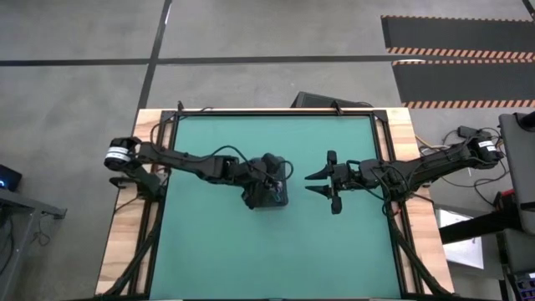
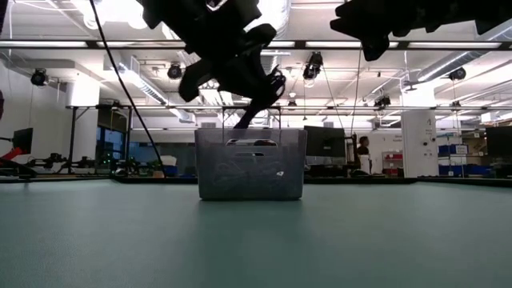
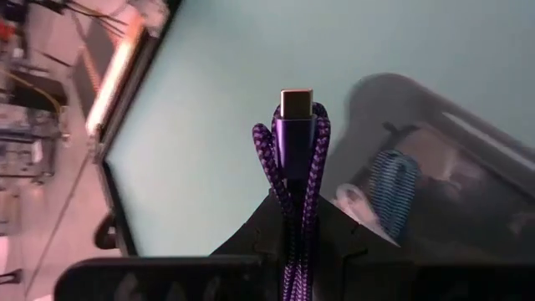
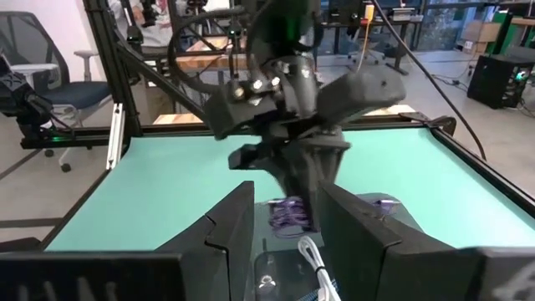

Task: Pick and place USB-C Cables
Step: Put the purple white charger cable into the black bin, then return to Home Position

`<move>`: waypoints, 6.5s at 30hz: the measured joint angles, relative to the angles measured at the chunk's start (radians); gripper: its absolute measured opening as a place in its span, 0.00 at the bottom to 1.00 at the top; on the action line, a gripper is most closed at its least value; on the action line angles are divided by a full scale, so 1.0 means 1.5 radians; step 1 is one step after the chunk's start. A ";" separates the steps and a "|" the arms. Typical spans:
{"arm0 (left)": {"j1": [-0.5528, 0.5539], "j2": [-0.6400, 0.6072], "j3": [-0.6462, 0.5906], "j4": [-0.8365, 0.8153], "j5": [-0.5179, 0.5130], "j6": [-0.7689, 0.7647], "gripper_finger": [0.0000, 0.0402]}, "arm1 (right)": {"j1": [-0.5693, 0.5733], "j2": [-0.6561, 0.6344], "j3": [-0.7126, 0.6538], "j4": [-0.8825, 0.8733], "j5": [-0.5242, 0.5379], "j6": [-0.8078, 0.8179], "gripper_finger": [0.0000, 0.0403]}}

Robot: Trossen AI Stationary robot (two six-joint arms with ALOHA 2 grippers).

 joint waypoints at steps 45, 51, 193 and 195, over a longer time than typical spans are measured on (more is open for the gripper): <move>0.009 0.053 -0.034 0.038 0.004 -0.001 0.03 | 0.000 0.001 0.000 -0.014 0.000 0.002 0.31; 0.009 0.053 -0.034 0.039 0.004 -0.001 0.03 | 0.000 0.001 0.000 -0.014 0.000 0.002 0.32; -0.241 -0.329 -0.320 0.290 -0.208 -0.325 0.00 | 0.000 -0.010 -0.122 0.152 -0.001 -0.157 0.44; -0.241 -0.355 -0.347 0.298 -0.208 -0.338 0.00 | 0.000 -0.011 -0.123 0.152 -0.001 -0.157 0.43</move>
